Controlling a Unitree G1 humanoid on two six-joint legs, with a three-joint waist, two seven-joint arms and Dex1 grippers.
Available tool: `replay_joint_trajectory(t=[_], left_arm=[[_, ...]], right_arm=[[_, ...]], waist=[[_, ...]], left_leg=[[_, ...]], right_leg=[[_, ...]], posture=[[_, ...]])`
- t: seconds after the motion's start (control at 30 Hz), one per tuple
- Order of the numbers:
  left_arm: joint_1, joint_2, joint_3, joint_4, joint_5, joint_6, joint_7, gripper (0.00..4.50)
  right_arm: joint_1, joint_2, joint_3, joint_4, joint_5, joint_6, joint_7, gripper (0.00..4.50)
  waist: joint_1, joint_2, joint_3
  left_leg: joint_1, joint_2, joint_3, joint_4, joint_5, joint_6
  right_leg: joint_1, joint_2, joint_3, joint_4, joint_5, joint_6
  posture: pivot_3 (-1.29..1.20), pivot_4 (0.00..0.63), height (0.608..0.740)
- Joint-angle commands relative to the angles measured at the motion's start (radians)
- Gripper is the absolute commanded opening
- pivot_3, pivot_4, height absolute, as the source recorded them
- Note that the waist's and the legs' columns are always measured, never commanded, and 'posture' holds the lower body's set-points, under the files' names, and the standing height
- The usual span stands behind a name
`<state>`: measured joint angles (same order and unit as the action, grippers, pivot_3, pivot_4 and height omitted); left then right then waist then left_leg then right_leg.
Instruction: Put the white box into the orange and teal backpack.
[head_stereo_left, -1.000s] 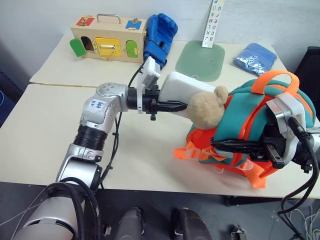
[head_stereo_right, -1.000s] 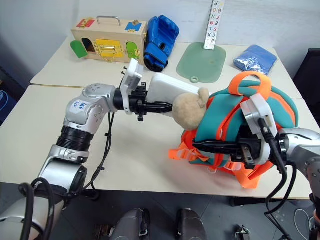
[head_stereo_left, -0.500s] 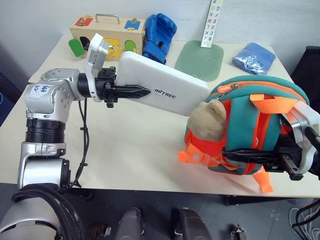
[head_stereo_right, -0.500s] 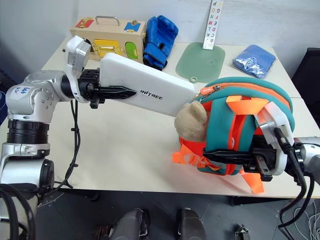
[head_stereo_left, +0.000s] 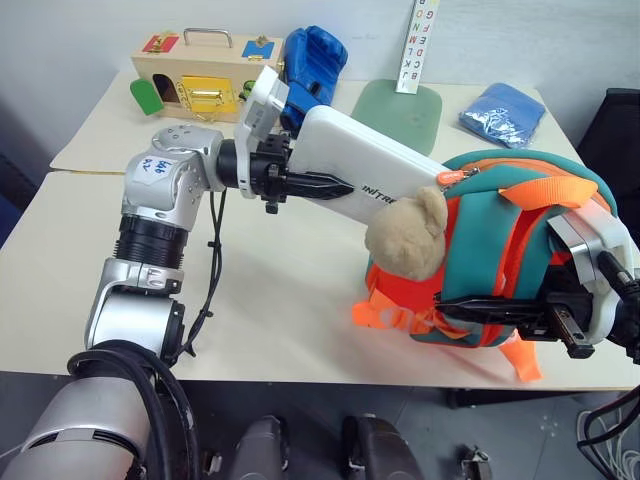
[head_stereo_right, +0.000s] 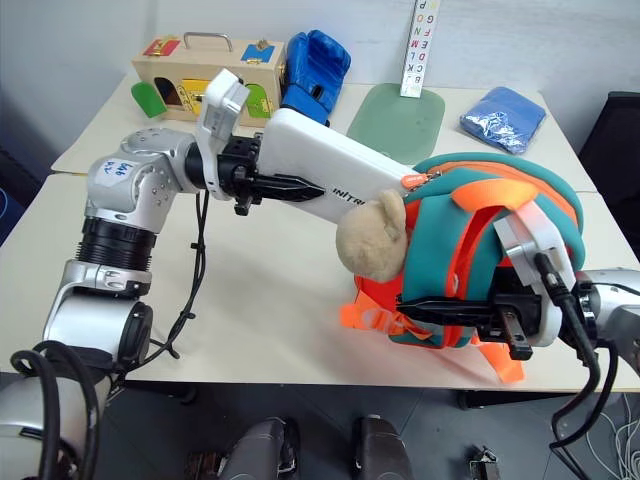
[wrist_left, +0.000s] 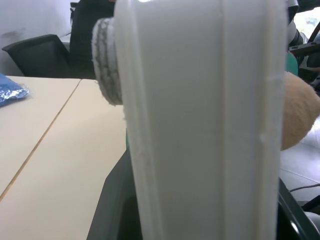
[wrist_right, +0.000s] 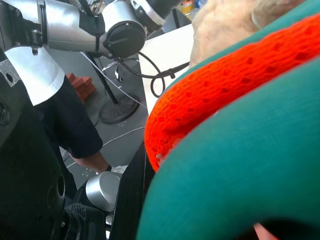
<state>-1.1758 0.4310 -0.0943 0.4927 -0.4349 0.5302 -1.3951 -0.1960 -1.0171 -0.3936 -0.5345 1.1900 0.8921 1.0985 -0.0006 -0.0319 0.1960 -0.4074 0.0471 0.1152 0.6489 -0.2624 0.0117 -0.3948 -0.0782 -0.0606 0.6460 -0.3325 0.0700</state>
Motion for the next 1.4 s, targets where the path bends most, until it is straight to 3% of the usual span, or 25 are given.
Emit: replay_joint_trajectory(t=[0.03,0.33,0.47,0.53,0.8,1.13,1.27,1.4], left_arm=[[-0.036,-0.05,-0.031,0.001,0.011,-0.036,-0.039,1.37],[-0.001,-0.232,-0.098,0.052,0.084,-0.106,0.039,1.37],[-0.007,-0.341,-0.087,0.096,0.082,-0.026,0.125,1.37],[0.0,-0.349,-0.076,0.084,0.079,-0.013,0.136,2.09],[0.096,-0.171,-0.044,-0.138,0.031,0.107,0.076,4.42],[0.222,0.118,0.118,-0.464,-0.16,0.301,0.071,4.46],[0.218,0.1,0.195,-0.597,-0.277,0.415,0.196,4.46],[0.245,0.058,0.137,-0.683,-0.257,0.392,0.286,4.46]], right_arm=[[-0.03,0.009,0.008,-0.032,0.017,-0.025,-0.013,0.04],[-0.063,0.047,0.043,-0.048,0.027,-0.032,-0.07,0.04],[-0.075,0.072,0.06,-0.048,0.014,-0.041,-0.123,0.04],[-0.072,0.075,0.059,-0.051,0.014,-0.042,-0.133,0.0],[-0.043,0.101,0.06,-0.056,-0.009,-0.062,-0.161,0.0],[-0.021,0.129,0.072,-0.076,0.0,-0.068,-0.2,0.0],[-0.025,0.129,0.072,-0.071,0.005,-0.066,-0.201,0.0],[-0.032,0.132,0.085,-0.071,0.001,-0.067,-0.202,0.0]], waist=[[0.0,0.0,0.0],[0.001,0.0,0.0],[0.001,0.0,0.0],[0.001,0.0,0.0],[-0.018,0.001,0.0],[-0.024,0.001,0.0],[-0.019,0.001,0.0],[-0.006,0.001,0.0]], left_leg=[[0.0,0.0,0.0,0.0,0.0,0.0],[0.0,0.0,0.0,0.0,0.0,0.0],[0.0,0.0,0.0,0.001,-0.001,0.002],[-0.001,0.0,0.0,0.0,-0.001,0.002],[0.001,0.002,0.0,-0.001,0.001,-0.002],[0.001,0.001,-0.001,-0.001,0.003,-0.006],[0.002,0.001,-0.002,0.0,0.003,-0.005],[0.002,0.0,-0.002,0.0,0.003,-0.005]], right_leg=[[0.0,0.0,0.0,0.0,0.0,0.0],[0.0,0.0,0.0,0.0,0.0,0.0],[0.0,0.0,0.0,0.0,0.0,0.0],[0.0,0.0,0.0,0.0,0.0,0.0],[-0.002,0.001,0.001,0.005,-0.002,-0.003],[-0.001,0.0,0.001,0.006,-0.002,-0.003],[-0.001,0.0,0.001,0.006,-0.002,-0.003],[0.0,-0.001,0.001,0.006,-0.002,-0.003]], posture=[[0.0,0.15,0.74],[0.0,0.15,0.74],[0.0,0.15,0.74],[0.0,0.15,0.74],[0.0,0.15,0.74],[0.0,0.15,0.74],[0.0,0.15,0.74],[0.0,0.15,0.74]])
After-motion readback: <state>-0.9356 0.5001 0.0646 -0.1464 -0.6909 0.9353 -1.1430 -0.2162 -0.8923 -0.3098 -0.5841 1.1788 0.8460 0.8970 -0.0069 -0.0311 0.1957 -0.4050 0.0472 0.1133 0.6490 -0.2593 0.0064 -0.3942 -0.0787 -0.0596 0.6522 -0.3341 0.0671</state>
